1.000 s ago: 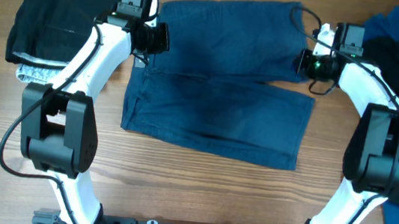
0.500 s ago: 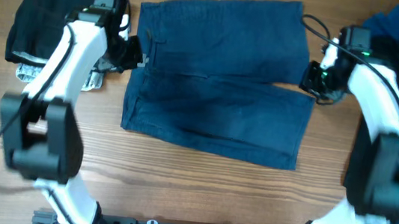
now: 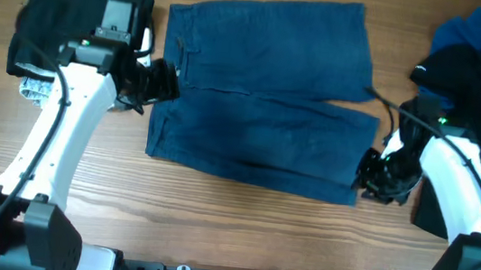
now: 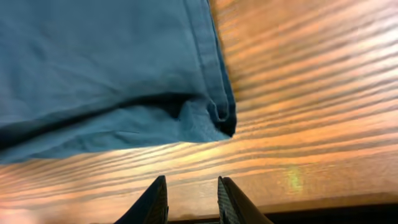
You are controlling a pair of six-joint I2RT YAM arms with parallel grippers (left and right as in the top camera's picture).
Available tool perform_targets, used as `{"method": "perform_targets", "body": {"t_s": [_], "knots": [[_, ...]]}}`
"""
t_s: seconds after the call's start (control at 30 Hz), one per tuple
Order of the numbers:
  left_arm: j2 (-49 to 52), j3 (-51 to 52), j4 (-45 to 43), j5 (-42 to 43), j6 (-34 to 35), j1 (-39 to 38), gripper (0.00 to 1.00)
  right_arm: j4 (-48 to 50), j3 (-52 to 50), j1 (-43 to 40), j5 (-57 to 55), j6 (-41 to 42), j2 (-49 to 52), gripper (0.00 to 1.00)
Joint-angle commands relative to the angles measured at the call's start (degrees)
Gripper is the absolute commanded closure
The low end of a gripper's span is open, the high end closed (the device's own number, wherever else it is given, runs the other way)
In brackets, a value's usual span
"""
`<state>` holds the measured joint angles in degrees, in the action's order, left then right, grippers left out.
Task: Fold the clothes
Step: 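Pull the right leg hem down-right with the right gripper to flatten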
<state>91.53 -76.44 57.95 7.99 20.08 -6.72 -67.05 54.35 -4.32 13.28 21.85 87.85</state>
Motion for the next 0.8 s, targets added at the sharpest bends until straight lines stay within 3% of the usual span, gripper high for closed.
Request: {"method": "perform_targets", "body": {"t_s": [0.0,0.13,0.23,0.3,0.37,0.47,0.53,0.77], "knots": [[1.0,5.8,-5.0,0.3,-0.3,-0.2,0.20,1.8,-3.4,0.0,1.4,0.8,0.3,0.72],[4.8,10.1,-11.0,0.0,-1.9,-0.1,0.20,7.6,-7.6,0.0,1.4,1.7,0.3,0.69],[9.4,10.2,-11.9,0.0,-2.2,-0.1,0.32,9.0,-9.0,0.0,1.3,0.9,0.3,0.69],[11.5,10.2,-12.4,-0.6,-3.1,0.3,0.42,9.0,-9.0,0.0,1.4,0.6,0.3,0.69],[11.9,10.2,-14.7,-0.5,1.1,2.6,0.60,9.0,-9.0,0.0,1.3,0.6,0.3,0.69],[12.2,10.1,-18.8,2.8,2.3,5.9,0.73,9.0,-9.0,0.0,1.3,0.6,0.3,0.69],[13.6,10.1,-19.9,2.9,0.0,6.1,0.96,9.0,-9.0,0.0,1.3,0.6,0.3,0.69],[19.6,10.1,-23.7,2.7,-0.3,3.9,0.92,8.9,-9.0,0.0,1.4,0.6,0.3,0.69]]}}
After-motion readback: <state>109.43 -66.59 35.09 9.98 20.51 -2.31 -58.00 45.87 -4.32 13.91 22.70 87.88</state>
